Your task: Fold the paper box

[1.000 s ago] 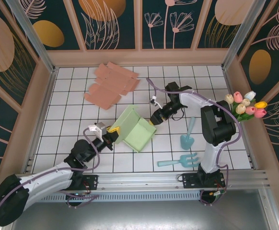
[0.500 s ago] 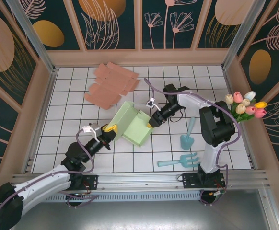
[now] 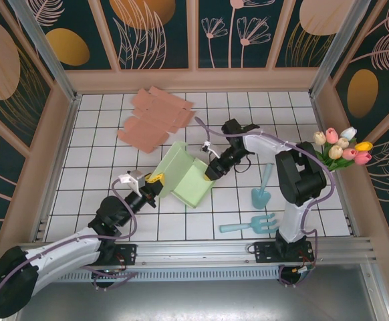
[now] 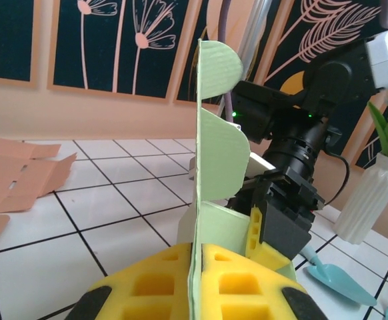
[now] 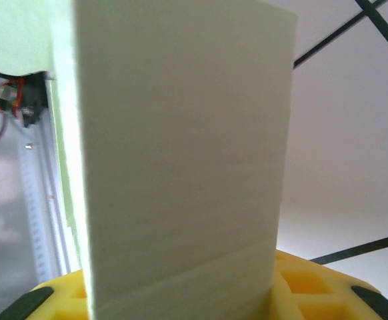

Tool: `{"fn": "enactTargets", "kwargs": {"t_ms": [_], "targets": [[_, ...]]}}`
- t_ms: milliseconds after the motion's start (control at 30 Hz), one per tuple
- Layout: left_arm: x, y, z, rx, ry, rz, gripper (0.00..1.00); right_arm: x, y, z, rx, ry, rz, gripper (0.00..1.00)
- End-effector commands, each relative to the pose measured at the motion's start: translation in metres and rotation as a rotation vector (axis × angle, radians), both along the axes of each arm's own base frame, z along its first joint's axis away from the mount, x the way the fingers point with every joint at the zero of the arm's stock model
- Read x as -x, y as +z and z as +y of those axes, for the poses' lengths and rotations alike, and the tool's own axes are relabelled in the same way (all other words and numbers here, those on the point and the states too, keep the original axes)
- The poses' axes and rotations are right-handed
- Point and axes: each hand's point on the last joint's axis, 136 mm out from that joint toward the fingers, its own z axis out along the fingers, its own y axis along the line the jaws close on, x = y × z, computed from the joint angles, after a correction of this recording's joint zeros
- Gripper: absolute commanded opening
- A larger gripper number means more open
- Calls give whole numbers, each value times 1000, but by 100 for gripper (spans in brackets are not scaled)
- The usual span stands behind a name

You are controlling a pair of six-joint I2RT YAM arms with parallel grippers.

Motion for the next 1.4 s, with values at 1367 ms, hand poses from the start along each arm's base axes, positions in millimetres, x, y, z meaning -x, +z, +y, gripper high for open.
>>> {"fn": "enactTargets", "kwargs": {"t_ms": [1367], "targets": [[-25,-32,-2,-86,97,145,0,-44,-8,4,231,-72,-382,26]]}}
